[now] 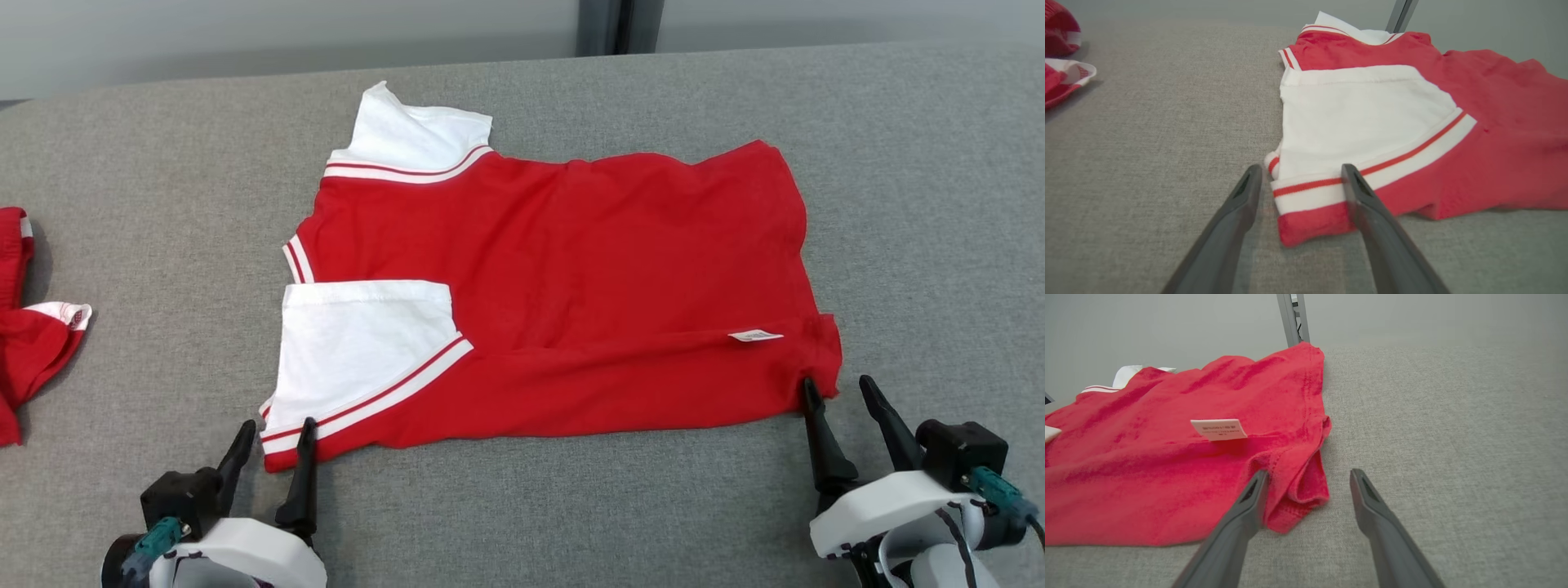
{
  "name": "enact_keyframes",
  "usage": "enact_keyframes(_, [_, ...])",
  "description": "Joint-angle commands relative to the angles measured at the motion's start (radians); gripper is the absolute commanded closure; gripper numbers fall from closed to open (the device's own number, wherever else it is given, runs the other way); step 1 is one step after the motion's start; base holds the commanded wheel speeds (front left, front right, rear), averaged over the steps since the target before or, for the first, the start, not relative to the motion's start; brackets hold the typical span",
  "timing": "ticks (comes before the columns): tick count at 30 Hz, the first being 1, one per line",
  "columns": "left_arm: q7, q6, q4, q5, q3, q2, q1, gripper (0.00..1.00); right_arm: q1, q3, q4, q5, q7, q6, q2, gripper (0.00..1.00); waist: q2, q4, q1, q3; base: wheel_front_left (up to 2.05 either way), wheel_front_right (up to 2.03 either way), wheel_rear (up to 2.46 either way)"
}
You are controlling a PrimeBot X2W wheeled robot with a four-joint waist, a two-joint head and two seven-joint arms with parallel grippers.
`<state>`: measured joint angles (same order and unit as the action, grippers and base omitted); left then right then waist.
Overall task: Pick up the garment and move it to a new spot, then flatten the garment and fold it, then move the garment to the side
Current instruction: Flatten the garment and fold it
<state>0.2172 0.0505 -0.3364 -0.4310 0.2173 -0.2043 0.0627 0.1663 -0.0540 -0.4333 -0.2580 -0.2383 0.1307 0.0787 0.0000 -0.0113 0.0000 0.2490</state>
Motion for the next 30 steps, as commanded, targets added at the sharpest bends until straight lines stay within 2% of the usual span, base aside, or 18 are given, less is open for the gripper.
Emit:
enact_keyframes(1, [-0.001,-0.007,-0.01,-0.008,-0.002,-0.003,0.026,0.0,0.015,0.001,-0.012,-0.013,-0.009,0.0,0.003,0.0,0.0,0.004,0.0,0.009,0.0,0.0,0.0])
enact_keyframes(6, [-0.033,-0.05,-0.066,-0.043,0.004,0.001,0.078,0.0,0.068,-0.017,-0.088,-0.034,-0.016,0.0,0.0,0.0,0.0,0.006,0.0,0.025,0.0,0.0,0.0])
enact_keyframes(7, [-0.044,-0.06,-0.077,-0.048,0.009,0.001,0.089,0.27,0.076,-0.018,-0.098,-0.038,-0.018,0.0,0.001,0.0,0.0,0.007,0.0,0.027,0.0,0.0,0.0])
enact_keyframes(8, [-0.049,-0.068,-0.085,-0.05,0.013,0.002,0.101,0.71,0.085,-0.021,-0.11,-0.047,-0.019,0.0,0.001,0.02,0.0,0.009,0.0,0.029,0.0,0.0,0.0])
enact_keyframes(9, [-0.054,-0.072,-0.091,-0.05,0.015,-0.001,0.112,1.0,0.092,-0.022,-0.121,-0.056,-0.019,0.0,0.0,0.56,0.0,0.01,0.0,0.03,0.0,0.0,0.0])
enact_keyframes(10, [-0.055,-0.076,-0.098,-0.05,0.016,-0.003,0.122,1.0,0.098,-0.023,-0.13,-0.061,-0.02,0.0,0.002,0.75,0.0,0.011,0.0,0.032,0.0,0.0,0.0])
enact_keyframes(11, [-0.057,-0.077,-0.104,-0.051,0.017,-0.003,0.131,1.0,0.102,-0.027,-0.139,-0.068,-0.019,0.0,0.003,0.99,0.0,0.012,0.0,0.034,0.0,0.0,0.0])
enact_keyframes(20, [-0.062,-0.073,-0.069,-0.062,0.014,-0.019,0.128,1.0,0.089,-0.051,-0.121,-0.118,-0.027,0.0,0.006,1.0,0.0,0.005,0.0,0.018,0.0,0.0,0.0])
enact_keyframes(25, [-0.1,-0.042,0.043,-0.075,0.001,-0.039,0.065,1.0,0.024,-0.039,-0.051,-0.131,-0.021,0.0,0.017,1.0,0.0,0.011,0.0,-0.007,0.0,0.0,0.0])
enact_keyframes(30, [-0.17,0.002,0.194,-0.083,-0.002,-0.062,-0.033,1.0,-0.07,-0.02,0.047,-0.111,0.032,0.0,0.027,1.0,0.0,0.016,0.0,-0.036,0.0,0.0,0.0])
